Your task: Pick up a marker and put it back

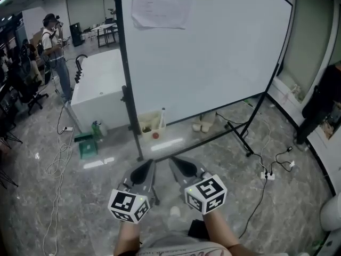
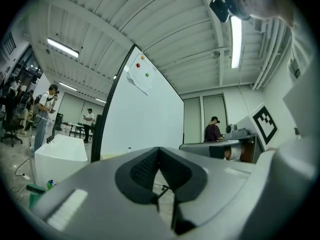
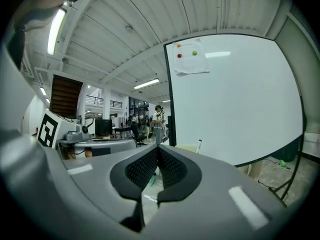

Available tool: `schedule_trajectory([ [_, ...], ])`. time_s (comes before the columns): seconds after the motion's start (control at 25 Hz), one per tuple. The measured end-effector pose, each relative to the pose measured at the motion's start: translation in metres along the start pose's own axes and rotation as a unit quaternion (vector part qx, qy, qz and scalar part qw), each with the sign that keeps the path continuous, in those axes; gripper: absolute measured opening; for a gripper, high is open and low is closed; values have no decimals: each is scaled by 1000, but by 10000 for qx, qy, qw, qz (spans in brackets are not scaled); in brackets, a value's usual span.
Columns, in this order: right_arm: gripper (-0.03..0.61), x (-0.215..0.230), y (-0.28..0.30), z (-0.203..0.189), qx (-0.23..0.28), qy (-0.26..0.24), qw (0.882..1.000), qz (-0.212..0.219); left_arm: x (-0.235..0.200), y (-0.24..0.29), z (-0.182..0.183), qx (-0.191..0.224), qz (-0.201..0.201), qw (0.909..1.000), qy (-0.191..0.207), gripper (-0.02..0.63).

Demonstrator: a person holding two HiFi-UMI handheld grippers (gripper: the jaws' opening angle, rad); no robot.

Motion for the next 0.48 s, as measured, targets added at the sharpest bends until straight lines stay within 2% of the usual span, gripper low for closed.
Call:
schedule_trajectory([
  [0.28,2,67,74,11,-128,-38,9999,51,-49,69,5,62,169,9998,48,-1],
  [0.48,2,95,117,8,-303,82,9995,52,-73,92,8,38,333,9994,58,0],
])
Point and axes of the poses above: the fingertips, and each gripper's own axes: y forward along the fingers, x to its right, z out of its top, the point moved 4 cm from there along -y, backward along the fingers, and after that the axes turned 8 degrees about -z, right-handed, at the moved point
